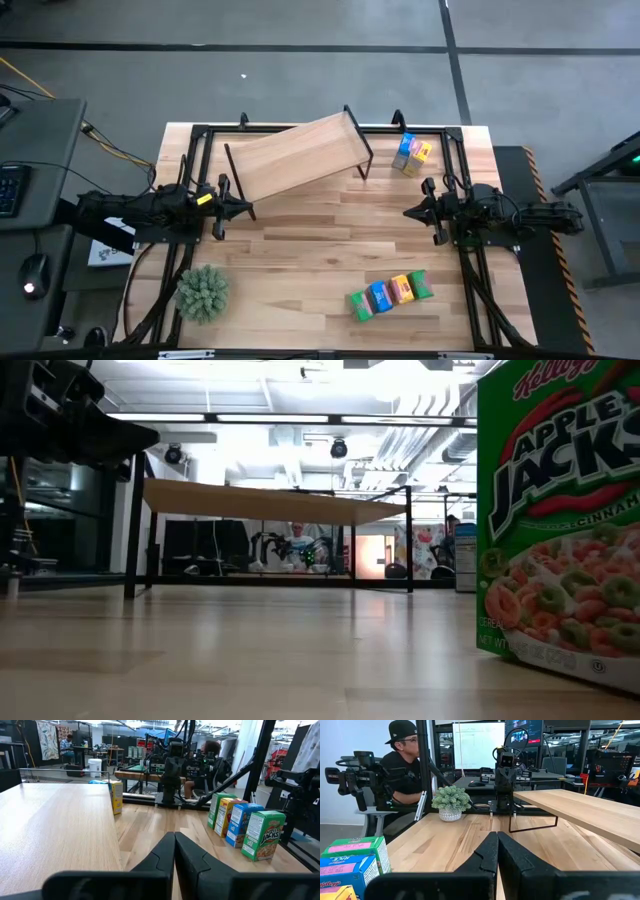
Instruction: Stack cereal on shelf
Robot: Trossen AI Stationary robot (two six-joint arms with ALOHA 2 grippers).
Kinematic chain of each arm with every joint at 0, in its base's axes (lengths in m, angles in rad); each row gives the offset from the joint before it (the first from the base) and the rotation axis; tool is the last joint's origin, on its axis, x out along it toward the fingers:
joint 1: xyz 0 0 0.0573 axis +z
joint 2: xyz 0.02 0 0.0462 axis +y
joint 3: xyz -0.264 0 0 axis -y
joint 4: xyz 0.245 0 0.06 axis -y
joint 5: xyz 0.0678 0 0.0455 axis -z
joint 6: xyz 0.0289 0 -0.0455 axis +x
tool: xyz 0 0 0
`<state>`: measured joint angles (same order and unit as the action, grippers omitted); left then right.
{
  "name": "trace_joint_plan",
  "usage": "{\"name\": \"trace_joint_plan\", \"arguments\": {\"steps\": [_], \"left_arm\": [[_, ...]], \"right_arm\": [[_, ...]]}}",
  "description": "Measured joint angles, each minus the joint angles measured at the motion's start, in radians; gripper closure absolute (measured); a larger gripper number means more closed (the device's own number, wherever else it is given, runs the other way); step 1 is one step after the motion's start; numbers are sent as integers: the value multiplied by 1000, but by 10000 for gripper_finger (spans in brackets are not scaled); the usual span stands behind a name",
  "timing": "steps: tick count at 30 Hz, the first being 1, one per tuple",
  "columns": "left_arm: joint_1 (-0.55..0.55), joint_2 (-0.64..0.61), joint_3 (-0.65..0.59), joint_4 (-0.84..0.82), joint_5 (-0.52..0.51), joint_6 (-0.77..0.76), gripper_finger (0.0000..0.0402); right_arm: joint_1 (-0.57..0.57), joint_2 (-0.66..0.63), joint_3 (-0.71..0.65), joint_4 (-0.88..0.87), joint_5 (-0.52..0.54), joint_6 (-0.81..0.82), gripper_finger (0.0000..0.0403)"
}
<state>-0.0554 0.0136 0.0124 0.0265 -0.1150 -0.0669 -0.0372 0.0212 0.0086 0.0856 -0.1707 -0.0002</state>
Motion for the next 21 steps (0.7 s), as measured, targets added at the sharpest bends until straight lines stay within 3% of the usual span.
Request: {"name": "trace_joint_plan", "arguments": {"steps": [21], "left_arm": [[1, 21, 1, 1, 0, 0, 398]], "right_arm": [[0, 0, 0, 0, 0, 0, 403]]}}
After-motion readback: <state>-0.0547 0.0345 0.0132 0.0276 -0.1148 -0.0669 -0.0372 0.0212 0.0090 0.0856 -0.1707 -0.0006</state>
